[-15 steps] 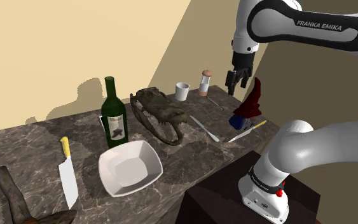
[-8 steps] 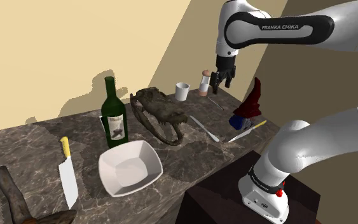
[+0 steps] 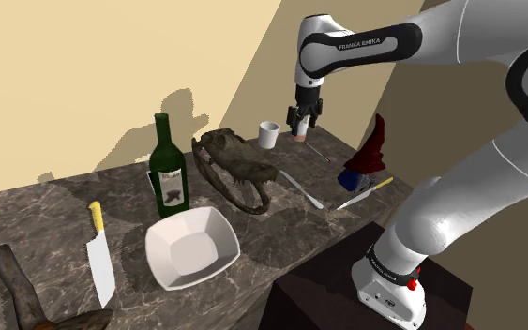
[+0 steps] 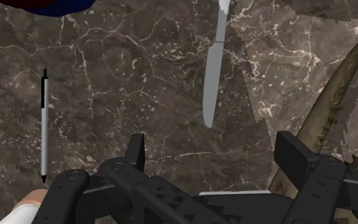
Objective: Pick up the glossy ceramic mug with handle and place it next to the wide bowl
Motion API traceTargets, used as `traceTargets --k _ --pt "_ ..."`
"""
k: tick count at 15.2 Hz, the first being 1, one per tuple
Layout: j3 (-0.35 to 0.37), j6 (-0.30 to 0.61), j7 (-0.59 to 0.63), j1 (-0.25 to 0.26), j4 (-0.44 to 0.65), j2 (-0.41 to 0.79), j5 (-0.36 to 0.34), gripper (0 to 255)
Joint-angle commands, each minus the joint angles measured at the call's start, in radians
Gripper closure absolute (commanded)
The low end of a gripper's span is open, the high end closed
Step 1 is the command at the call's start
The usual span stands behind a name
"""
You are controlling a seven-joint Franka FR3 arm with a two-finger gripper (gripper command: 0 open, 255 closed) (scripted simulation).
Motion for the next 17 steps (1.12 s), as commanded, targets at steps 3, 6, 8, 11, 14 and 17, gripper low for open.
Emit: traceTargets --k 3,6,8,11,14,17 --pt "-0.015 0.071 -0.02 -0.003 0.1 0.155 0.015 0" --pt "-0.023 0.107 -0.036 -0.007 0.186 0.268 0.03 0" --pt "-0.027 0.125 -0.047 -0.01 0.25 0.344 0.042 0" --pt "-0.031 0.141 -0.064 -0.018 0.358 0.458 0.062 0" --pt "-0.031 0.145 -0.08 -0.028 0.48 0.576 0.083 0" --pt "-0.028 0.135 -0.094 -0.041 0.621 0.698 0.103 0"
